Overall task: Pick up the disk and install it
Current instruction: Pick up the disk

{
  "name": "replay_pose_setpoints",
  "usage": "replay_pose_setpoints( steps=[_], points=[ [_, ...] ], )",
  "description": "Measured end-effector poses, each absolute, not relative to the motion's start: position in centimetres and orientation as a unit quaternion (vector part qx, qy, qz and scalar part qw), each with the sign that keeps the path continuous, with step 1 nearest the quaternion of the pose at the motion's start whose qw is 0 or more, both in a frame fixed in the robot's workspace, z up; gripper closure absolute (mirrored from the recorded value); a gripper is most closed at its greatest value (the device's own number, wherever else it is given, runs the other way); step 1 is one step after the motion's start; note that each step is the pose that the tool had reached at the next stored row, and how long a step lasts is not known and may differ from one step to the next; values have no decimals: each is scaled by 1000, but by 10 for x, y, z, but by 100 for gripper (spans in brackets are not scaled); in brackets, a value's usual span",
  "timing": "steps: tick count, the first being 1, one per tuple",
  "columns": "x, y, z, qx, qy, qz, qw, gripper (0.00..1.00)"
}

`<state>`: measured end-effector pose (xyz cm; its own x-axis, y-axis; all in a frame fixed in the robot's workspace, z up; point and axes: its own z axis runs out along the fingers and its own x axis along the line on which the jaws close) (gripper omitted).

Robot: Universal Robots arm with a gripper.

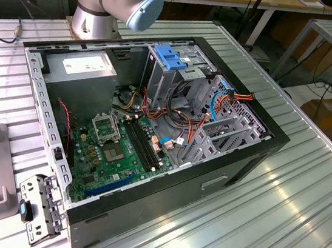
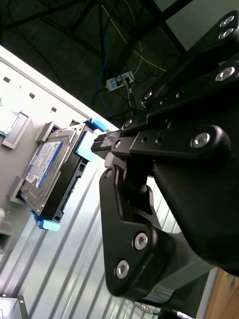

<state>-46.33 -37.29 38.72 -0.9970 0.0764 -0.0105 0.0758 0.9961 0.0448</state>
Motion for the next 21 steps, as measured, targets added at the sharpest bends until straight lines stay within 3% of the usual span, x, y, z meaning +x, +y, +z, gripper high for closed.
replay_pose_setpoints(
  steps=[21],
  points=[
    [-463, -373, 387, -31, 999, 23, 5, 89]
  ],
)
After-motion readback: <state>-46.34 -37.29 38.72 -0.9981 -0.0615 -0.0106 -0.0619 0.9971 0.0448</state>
